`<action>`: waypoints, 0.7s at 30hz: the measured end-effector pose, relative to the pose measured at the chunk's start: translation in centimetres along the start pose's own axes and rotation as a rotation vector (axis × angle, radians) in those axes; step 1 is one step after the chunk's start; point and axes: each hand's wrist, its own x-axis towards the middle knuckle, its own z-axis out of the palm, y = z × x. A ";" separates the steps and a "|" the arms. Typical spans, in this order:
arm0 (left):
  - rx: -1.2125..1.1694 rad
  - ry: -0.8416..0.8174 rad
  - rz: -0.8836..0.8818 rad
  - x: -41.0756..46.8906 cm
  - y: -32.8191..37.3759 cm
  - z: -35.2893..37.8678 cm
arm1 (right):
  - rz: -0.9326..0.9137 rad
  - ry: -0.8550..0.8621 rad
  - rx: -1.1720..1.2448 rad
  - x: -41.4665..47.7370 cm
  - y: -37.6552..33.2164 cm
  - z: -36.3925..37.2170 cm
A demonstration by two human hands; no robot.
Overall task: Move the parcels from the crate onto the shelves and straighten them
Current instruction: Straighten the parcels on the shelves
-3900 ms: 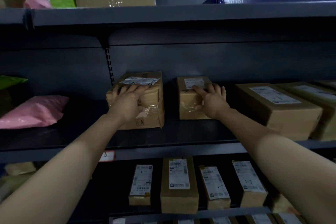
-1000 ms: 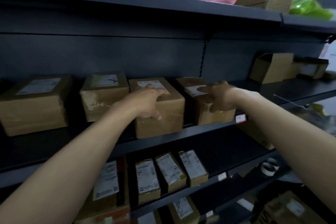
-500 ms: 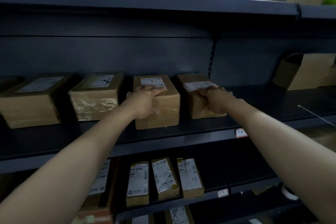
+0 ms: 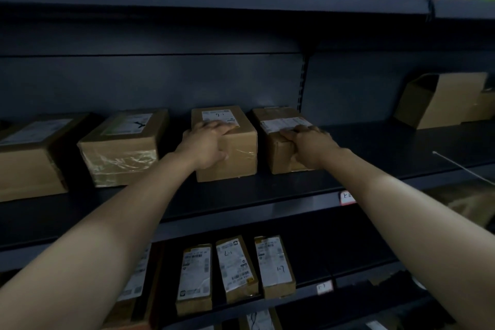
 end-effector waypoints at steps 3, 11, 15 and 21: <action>0.008 0.038 0.000 0.2 0.1 0.4 | -0.014 0.020 -0.006 -0.3 0.2 0.2; 0.068 0.129 -0.040 -0.4 1.1 1.4 | 0.048 0.076 -0.069 -0.9 -0.1 0.6; 0.155 0.128 -0.068 -0.9 1.3 1.6 | 0.057 0.094 -0.081 -1.1 -0.4 0.9; 0.191 0.049 -0.097 -1.7 1.7 0.2 | -0.003 0.262 -0.030 -3.1 -1.3 1.3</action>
